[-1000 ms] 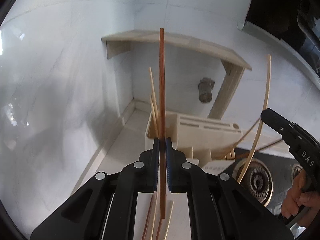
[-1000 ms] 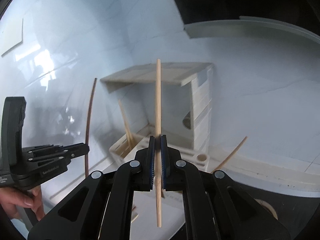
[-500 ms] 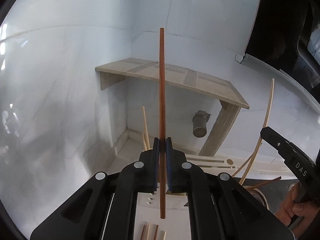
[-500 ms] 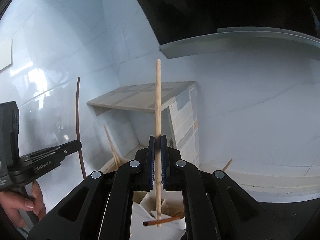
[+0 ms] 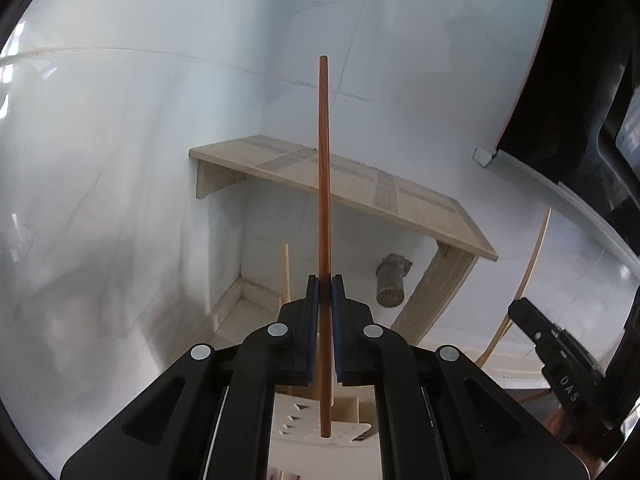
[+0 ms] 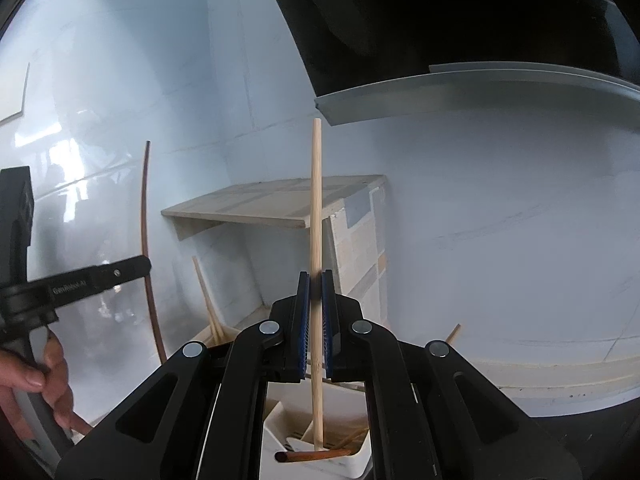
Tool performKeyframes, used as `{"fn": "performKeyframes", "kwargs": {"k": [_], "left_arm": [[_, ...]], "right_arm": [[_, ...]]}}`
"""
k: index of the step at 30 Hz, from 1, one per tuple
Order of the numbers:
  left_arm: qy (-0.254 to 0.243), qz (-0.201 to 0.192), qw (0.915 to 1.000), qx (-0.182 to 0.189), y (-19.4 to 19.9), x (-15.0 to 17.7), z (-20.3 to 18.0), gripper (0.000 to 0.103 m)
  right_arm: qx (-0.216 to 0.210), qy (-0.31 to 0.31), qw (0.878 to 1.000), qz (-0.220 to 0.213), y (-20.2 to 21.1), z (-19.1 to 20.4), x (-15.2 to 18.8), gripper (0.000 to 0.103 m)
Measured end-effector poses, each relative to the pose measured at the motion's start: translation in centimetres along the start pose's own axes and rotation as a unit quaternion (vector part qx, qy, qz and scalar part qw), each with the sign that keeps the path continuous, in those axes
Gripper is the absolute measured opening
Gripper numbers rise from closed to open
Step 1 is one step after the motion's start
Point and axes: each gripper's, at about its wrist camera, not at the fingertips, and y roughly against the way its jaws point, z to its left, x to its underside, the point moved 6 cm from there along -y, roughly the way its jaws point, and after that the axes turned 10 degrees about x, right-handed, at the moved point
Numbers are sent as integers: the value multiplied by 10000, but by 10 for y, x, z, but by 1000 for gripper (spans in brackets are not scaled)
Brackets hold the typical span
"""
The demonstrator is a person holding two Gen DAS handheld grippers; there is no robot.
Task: Organize utensils
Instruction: 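Lower both held chopsticks into the holder compartments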
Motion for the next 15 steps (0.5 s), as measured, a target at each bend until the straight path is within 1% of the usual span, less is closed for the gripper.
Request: {"fn": "performKeyframes", "kwargs": {"k": [5, 10, 15], "left_arm": [[-38, -167, 9999, 23, -2, -6, 1, 6], [-101, -399, 9991, 33, -3, -19, -3, 6], [-210, -415, 9989, -1, -14, -21, -6, 6]], "right_arm": [[-6, 50, 9999, -123, -3, 1, -4, 7], [-15, 11, 9998, -200, -6, -3, -9, 7], [10, 27, 9999, -155, -13, -5, -2, 7]]}}
